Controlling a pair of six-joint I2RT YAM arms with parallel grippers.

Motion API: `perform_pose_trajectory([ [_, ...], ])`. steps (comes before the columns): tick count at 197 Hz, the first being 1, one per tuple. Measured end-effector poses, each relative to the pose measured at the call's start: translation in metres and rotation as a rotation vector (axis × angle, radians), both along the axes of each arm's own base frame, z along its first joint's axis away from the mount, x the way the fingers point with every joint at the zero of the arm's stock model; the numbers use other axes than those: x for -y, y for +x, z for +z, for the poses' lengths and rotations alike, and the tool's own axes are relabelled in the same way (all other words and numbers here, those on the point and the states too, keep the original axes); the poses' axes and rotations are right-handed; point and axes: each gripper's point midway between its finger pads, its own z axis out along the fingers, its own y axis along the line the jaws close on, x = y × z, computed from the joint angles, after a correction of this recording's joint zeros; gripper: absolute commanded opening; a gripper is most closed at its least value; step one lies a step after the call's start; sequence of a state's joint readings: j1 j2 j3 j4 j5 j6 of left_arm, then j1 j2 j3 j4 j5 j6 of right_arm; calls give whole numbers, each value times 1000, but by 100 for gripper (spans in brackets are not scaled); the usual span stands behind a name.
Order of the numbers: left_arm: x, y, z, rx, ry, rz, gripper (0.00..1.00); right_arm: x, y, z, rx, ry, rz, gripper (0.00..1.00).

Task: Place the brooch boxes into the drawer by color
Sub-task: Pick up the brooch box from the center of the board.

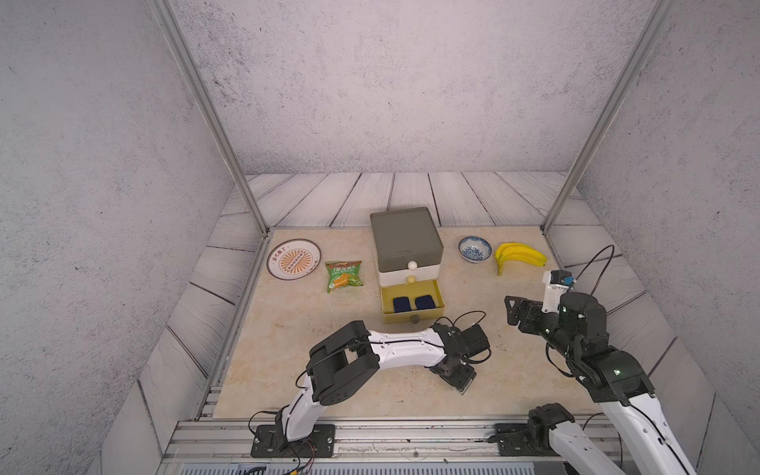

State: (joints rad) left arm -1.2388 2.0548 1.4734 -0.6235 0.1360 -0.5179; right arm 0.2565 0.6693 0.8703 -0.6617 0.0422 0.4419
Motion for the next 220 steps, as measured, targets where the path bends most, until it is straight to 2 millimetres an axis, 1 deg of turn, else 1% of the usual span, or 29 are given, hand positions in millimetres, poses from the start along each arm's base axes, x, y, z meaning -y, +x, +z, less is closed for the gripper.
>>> perform_pose_trajectory([
  [21,-14,7,10,31,5,22,56,-6,3,-2,-18,36,18,86],
  [41,-32,19,32,69,-11,61,56,-12,6,-2,-26,72,39,86],
  [56,-48,31,57,115,-44,103,56,-17,8,2,-31,92,60,86],
  [84,-83,52,117,219,-137,182,56,-32,14,14,-27,134,124,86],
  [96,-103,59,141,275,-174,210,56,-43,16,16,-34,166,175,85],
  [110,-123,63,165,344,-210,227,57,-57,20,14,-57,210,237,85],
  [130,-151,63,189,429,-237,225,56,-81,25,9,-109,293,337,82],
  [151,-173,62,202,500,-243,212,57,-103,27,2,-173,372,425,81],
  [166,-185,61,202,530,-226,197,57,-121,21,4,-202,406,497,80],
  [184,-194,60,199,550,-207,176,57,-152,9,16,-221,425,620,80],
  [197,-198,59,196,558,-198,158,57,-176,-1,27,-227,428,715,77],
  [207,-200,58,195,561,-193,146,57,-195,-8,34,-236,431,784,73],
  [220,-202,56,194,569,-192,134,57,-215,-15,36,-255,437,852,67],
])
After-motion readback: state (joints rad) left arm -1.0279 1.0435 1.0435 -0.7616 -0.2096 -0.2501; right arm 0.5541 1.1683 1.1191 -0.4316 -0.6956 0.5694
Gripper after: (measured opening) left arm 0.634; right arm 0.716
